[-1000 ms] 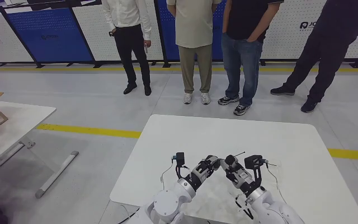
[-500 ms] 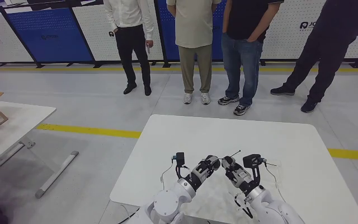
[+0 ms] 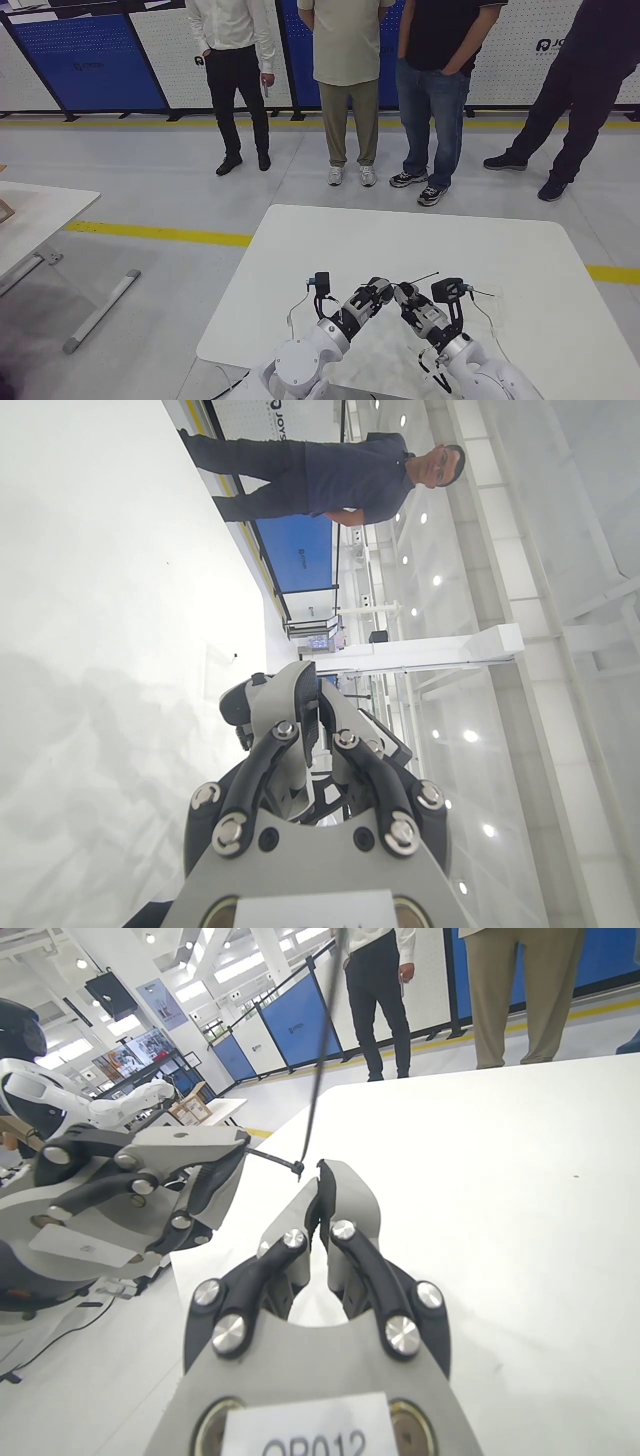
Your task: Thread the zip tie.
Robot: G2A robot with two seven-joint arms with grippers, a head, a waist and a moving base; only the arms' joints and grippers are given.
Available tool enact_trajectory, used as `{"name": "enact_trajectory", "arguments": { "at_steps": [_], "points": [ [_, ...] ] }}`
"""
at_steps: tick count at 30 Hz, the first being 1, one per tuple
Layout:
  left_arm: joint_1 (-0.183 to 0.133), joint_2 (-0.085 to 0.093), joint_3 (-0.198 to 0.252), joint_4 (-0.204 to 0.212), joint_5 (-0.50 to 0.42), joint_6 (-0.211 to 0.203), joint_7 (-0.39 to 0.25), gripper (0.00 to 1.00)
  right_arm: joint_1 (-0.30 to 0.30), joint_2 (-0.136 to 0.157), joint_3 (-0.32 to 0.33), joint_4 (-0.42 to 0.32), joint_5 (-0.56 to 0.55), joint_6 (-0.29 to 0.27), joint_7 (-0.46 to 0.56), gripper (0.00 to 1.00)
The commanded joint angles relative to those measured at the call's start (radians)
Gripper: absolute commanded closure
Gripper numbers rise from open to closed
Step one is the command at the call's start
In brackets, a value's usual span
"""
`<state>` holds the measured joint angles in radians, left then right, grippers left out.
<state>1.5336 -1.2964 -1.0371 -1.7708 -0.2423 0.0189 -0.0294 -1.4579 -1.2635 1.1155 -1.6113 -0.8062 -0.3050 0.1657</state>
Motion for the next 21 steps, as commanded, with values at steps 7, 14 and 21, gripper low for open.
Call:
{"name": "enact_trajectory", "arguments": {
  "at_steps": [7,14,21],
  "points": [
    [0.000,0.000,0.000,0.000,0.000,0.000,0.000,1.00,-0.010,0.003,0.009,-0.019,0.001,0.000,0.001,0.72],
    [0.000,0.000,0.000,0.000,0.000,0.000,0.000,1.00,-0.006,0.003,0.008,-0.034,0.000,0.009,0.004,0.74],
    [0.000,0.000,0.000,0.000,0.000,0.000,0.000,1.00,0.009,0.001,0.000,-0.024,0.004,0.023,0.018,0.93]
  ]
}}
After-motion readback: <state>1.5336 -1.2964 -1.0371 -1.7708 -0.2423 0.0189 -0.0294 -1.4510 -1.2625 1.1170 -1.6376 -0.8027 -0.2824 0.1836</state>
